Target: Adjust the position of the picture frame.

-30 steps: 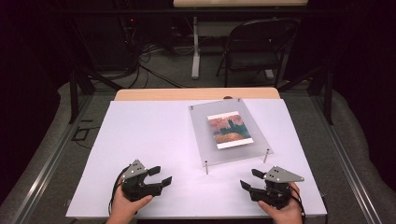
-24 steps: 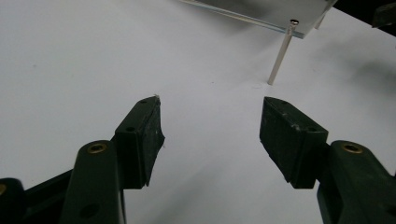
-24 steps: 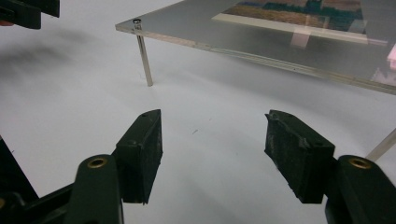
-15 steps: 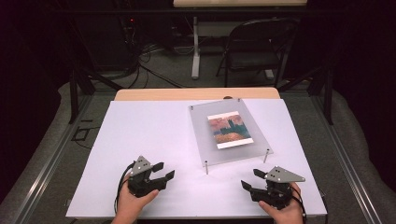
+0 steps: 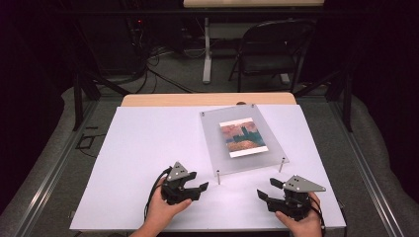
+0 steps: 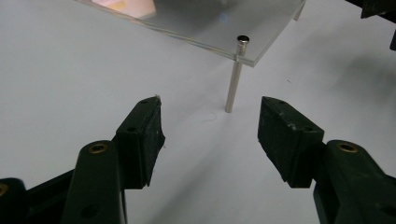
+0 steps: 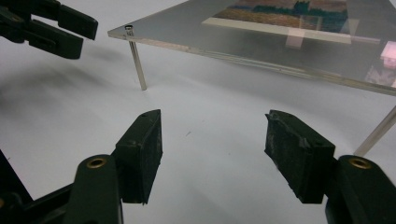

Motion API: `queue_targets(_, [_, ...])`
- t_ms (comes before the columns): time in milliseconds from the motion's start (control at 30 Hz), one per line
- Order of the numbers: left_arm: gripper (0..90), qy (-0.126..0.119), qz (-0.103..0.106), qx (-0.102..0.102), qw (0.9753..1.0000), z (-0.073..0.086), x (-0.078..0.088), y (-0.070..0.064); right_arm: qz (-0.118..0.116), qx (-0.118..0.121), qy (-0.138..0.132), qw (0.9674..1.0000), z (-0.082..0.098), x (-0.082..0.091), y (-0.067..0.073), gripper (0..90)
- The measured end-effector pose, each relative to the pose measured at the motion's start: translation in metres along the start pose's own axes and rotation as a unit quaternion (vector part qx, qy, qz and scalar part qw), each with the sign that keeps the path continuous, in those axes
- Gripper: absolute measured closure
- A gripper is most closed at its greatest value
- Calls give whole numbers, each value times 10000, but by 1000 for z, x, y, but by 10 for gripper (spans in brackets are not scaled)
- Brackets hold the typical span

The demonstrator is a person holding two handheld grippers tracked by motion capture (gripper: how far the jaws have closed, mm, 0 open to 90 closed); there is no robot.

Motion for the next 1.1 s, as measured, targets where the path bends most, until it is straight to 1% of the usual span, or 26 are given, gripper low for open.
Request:
queue_targets(100, [409,77,35,-62,9999,-4,-12,-3,2,-57,12,10000,0,0,-2,362])
queue_targets(133, [419,77,35,-62,9999,-4,-12,-3,2,-57,12,10000,0,0,-2,362])
queue_targets(167, [435,84,-1,-9,10000,-6,-17,-3,0,-64,0,10000,1,0,-3,363])
queue_targets(200, [445,84,-1,-9,10000,-6,-17,-3,0,-64,0,10000,1,0,-3,363])
queue_targets(233, [445,145,50,-19,9999,-7,-20,-3,-2,-76,11,10000,1,0,-3,363])
queue_targets(267, [464,154,88,-9,9998,-8,-22,-3,-6,-87,-1,10000,1,0,-3,363])
queue_targets(300, [475,157,85,12,9998,-8,-25,-3,-6,-86,-2,10000,1,0,-3,363])
queue_targets(333, [499,157,162,34,9997,-9,-28,-3,-10,-96,-4,10000,1,0,-3,363])
queue_targets(367, [513,167,127,31,9998,-11,-33,-4,-5,-97,-6,10000,1,0,-3,363])
queue_targets(400, [527,167,127,31,9998,-11,-33,-4,-4,-102,-11,9999,1,0,-3,364])
queue_targets(433, [544,178,217,50,9996,-12,-34,-4,-2,-100,-17,9999,1,0,-4,364])
queue_targets(467, [565,147,206,64,9997,-13,-36,-4,-2,-101,4,9999,1,1,-4,364])
queue_targets(500, [582,104,267,124,9995,-14,-40,-4,0,-112,3,9999,1,0,-4,365])
queue_targets(567, [621,118,247,111,9996,-15,-43,-3,4,-128,18,9999,1,0,-5,366])
queue_targets(667, [645,118,247,110,9996,-15,-47,-2,9,-169,-12,9999,2,0,-6,368])
queue_targets(733, [651,117,194,111,9997,-14,-49,-1,16,-161,26,9999,2,0,-7,369])
queue_targets(767, [659,66,225,130,9996,-14,-51,0,31,-162,28,9999,2,0,-7,371])
queue_targets(833, [693,46,219,148,9996,-14,-52,1,120,-141,27,9998,2,0,-9,386])
queue_targets(867, [693,31,221,157,9996,-14,-52,1,120,-141,27,9998,2,0,-9,386])
queue_targets(933, [713,10,234,173,9996,-14,-54,2,255,-108,64,9996,2,1,-12,409])
queue_targets(967, [723,-15,196,178,9996,-14,-55,2,345,-83,94,9993,2,2,-14,423])
queue_targets(1000, [735,31,238,178,9996,-14,-55,2,417,-116,129,9990,2,3,-17,441])
queue_targets(1067, [740,27,261,218,9994,-14,-57,3,450,-115,140,9988,2,3,-19,447])
queue_targets(1100, [757,38,306,249,9992,-13,-58,3,550,-191,204,9981,2,3,-24,461])
Point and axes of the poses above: each handheld gripper's, and its own axes: x roughly backward along the jaws, z roughly out of its underside, y roughly to its left, the point moved 2 cm from there along -x, roughly forward along the jaws, and after that the axes turned 11 degrees about z, right-handed, at the moved point
